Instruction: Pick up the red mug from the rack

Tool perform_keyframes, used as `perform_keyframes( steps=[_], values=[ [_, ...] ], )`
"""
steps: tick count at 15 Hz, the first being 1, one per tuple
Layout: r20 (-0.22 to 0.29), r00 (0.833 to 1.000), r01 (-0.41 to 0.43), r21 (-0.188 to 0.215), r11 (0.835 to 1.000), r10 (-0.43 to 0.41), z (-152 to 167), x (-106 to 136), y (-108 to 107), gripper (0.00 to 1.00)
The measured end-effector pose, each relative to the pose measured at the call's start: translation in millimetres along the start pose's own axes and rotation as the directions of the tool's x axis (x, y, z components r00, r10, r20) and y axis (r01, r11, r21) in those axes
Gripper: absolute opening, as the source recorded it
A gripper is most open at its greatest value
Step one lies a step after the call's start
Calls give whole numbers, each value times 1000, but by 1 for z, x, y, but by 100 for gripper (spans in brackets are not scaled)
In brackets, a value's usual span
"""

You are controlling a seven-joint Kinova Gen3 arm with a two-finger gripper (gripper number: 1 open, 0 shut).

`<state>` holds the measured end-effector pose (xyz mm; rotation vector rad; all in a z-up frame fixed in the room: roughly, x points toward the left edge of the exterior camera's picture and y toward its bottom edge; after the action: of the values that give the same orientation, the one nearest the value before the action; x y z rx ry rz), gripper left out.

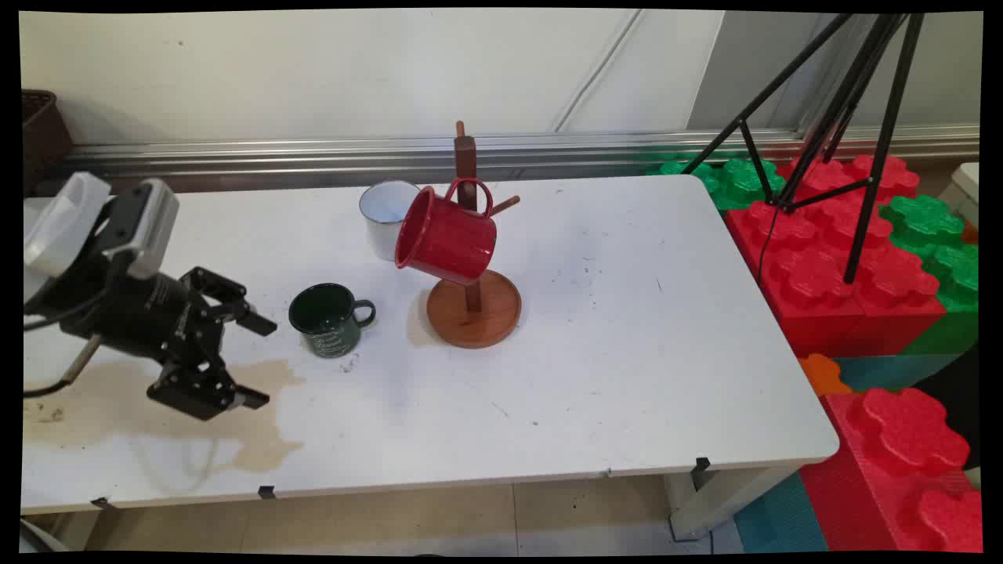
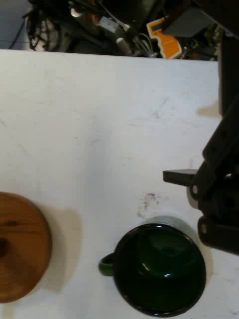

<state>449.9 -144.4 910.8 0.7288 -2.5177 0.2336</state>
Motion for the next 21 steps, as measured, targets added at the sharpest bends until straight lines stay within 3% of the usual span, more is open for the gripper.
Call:
perform_keyframes(
  steps=[11,17,21],
  values=[
    [-145,983,106,-26,994,-109,-13,52,-20,100],
    [-236,957,157,-64,986,-167,-10,78,-20,100],
    [-287,932,210,-64,976,-220,-8,93,-21,100]
  ],
)
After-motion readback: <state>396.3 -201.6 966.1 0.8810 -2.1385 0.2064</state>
